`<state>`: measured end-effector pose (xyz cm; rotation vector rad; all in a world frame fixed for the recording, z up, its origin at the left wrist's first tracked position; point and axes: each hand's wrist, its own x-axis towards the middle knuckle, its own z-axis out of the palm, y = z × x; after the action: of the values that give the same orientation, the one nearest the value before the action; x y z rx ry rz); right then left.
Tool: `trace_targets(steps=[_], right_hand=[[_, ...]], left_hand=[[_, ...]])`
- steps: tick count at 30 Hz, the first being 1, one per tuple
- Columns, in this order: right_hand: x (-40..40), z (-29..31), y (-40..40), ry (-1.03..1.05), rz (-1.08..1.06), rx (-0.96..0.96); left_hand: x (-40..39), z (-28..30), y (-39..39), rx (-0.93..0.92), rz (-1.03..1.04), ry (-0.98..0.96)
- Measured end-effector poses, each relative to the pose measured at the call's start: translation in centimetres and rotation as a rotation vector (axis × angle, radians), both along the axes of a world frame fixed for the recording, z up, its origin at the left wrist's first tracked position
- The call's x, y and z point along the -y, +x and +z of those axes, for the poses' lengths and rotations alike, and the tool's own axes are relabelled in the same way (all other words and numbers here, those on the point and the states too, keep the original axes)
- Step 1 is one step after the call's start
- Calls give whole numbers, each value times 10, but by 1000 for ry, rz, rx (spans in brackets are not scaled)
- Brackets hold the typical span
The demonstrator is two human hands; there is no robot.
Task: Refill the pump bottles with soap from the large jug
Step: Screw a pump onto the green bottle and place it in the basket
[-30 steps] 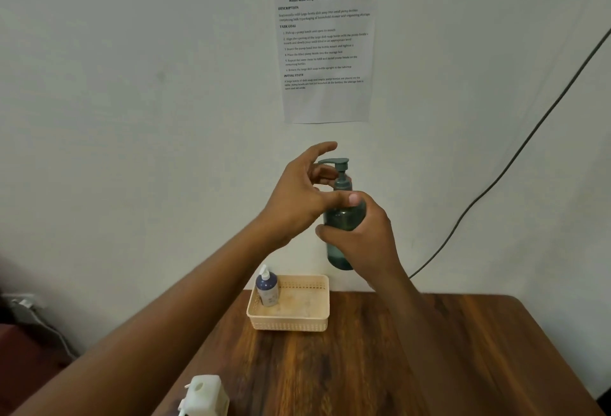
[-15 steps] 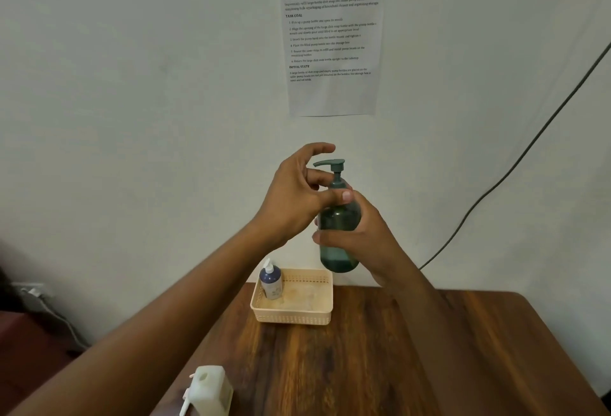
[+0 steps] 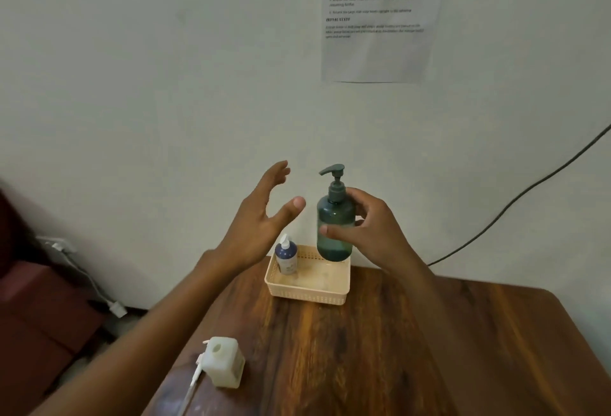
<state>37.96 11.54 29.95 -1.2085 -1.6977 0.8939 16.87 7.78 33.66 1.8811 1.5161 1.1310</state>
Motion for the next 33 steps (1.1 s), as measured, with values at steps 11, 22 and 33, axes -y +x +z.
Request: trace_targets(steps=[11, 22, 33], right_hand=[[-82, -75, -36, -115, 57, 179], [-161, -169, -58, -246, 107, 319], [-203, -268, -78, -273, 61, 385]], left_hand=[[-49, -130, -43, -468, -86, -81], [-111, -227, -69, -544, -92, -176], [-139, -302, -83, -510, -74, -171]])
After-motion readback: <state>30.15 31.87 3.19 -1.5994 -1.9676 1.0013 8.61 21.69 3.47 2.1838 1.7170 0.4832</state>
